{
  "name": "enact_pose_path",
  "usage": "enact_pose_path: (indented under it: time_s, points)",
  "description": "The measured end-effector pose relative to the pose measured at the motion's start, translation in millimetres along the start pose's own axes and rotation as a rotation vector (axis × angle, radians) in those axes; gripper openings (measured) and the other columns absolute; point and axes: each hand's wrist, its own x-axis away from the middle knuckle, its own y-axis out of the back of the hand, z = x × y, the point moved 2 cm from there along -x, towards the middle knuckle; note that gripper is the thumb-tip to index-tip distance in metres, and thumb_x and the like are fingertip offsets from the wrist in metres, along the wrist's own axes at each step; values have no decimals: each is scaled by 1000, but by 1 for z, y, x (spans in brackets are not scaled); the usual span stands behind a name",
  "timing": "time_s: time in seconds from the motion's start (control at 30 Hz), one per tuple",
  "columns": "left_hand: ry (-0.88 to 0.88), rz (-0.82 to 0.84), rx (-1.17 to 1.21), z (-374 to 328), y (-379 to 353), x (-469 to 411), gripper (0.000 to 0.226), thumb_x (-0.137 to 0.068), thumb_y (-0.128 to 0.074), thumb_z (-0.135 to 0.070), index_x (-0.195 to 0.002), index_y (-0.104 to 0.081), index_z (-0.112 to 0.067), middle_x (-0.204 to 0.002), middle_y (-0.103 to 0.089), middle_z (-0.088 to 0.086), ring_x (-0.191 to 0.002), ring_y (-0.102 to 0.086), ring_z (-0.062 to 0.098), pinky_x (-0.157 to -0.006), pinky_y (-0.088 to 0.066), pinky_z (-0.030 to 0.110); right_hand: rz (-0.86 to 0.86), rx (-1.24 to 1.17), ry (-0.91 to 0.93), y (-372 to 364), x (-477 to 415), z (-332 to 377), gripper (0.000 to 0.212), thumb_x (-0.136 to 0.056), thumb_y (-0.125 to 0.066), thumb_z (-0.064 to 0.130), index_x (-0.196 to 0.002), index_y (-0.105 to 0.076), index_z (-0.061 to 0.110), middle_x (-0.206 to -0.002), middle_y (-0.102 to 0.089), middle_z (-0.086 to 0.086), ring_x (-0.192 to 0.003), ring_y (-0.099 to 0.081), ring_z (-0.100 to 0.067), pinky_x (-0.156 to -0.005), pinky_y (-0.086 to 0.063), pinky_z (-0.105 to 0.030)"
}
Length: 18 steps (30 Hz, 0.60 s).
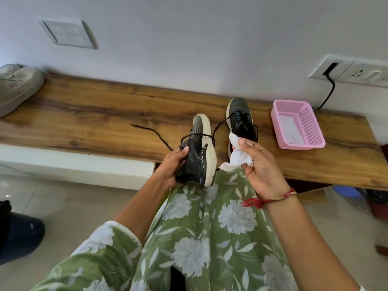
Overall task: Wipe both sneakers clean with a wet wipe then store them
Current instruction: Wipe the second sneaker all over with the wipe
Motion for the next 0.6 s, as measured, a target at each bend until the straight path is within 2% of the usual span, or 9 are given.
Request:
enact_pose_path:
  time_s: [0.13, 0.33, 0.4, 0.5, 0.6]
  points:
    - [-13, 26, 50, 43, 4, 7, 18, -97, -48, -16, -109, -61, -13, -96, -66, 8, -85, -63, 17, -78, -57, 33, -21, 37, -31, 14, 11, -23, 20, -85, -57, -4, -100, -64, 6, -92, -69, -6, -77, -66, -10, -59, -53, -15]
    - [-29, 4, 63, 47, 3, 12, 24, -98, -48, -16, -119, -57, -8, -106, -64, 12, -100, -61, 22, -85, -56, 35, -37, 147, 11, 19, 10, -46, 17, -88, -56, -3, -96, -64, 9, -95, -67, -6, -76, -66, -8, -61, -52, -16]
    - [-42, 0, 33, 48, 4, 13, 23, -96, -51, -18, -116, -59, -9, -101, -61, 14, -98, -58, 25, -83, -57, 36, -49, 317, 108, 18, 1, -48, 15, -88, -59, 0, -92, -66, 13, -96, -66, -6, -85, -63, -15, -66, -52, -21]
    - [-121, -48, -133, 51, -1, 17, 25, -91, -60, -19, -115, -60, -12, -97, -66, 7, -92, -64, 20, -79, -58, 33, -61, 809, 415, 14, -19, -46, 13, -85, -64, 7, -89, -68, 18, -92, -67, 4, -89, -61, -14, -78, -50, -27]
    - [-286, -70, -374, 62, -10, 20, 33, -86, -66, -13, -115, -52, -17, -105, -66, 0, -99, -64, 12, -81, -55, 26, -64, 1137, 573, 2, -37, -44, 22, -85, -62, 10, -104, -69, 17, -100, -69, 3, -95, -61, -13, -87, -48, -27]
